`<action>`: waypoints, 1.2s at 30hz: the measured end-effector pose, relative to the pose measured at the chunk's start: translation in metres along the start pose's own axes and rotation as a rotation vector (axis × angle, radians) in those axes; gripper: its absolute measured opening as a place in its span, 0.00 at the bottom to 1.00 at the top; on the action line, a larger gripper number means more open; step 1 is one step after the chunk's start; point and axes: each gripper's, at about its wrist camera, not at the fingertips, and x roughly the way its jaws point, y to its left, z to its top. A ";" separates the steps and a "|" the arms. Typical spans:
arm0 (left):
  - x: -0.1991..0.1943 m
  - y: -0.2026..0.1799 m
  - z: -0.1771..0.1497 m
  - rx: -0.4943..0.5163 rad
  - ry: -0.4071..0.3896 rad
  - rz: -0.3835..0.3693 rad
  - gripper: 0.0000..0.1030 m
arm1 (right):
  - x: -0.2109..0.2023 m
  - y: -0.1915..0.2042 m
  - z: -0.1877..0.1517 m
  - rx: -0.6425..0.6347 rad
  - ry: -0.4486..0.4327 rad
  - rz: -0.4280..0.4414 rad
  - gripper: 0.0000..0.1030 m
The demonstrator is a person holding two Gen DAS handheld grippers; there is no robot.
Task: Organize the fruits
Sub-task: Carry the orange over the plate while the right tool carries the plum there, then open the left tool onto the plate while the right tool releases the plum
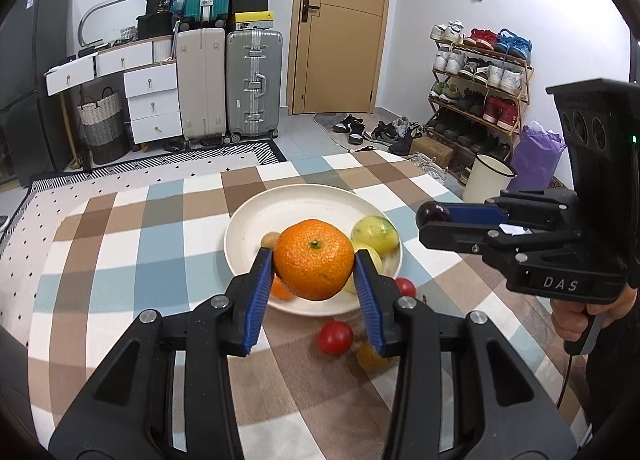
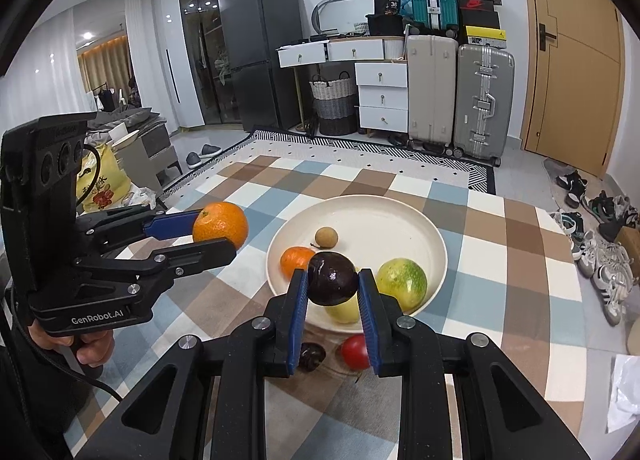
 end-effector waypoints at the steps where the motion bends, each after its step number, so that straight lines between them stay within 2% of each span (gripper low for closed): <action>1: 0.002 0.001 0.002 0.001 -0.003 0.002 0.37 | 0.002 -0.003 0.003 0.002 0.000 0.001 0.25; 10: 0.031 0.014 0.020 0.000 0.003 0.007 0.37 | 0.020 -0.026 0.027 0.012 0.005 -0.003 0.25; 17: 0.058 0.021 0.026 -0.003 0.016 0.006 0.37 | 0.039 -0.043 0.032 0.042 0.036 -0.007 0.25; 28: 0.098 0.026 0.009 -0.002 0.084 -0.011 0.37 | 0.081 -0.045 0.021 0.060 0.079 0.006 0.25; 36: 0.117 0.031 -0.002 -0.006 0.116 -0.024 0.37 | 0.090 -0.045 0.019 0.061 0.087 0.006 0.25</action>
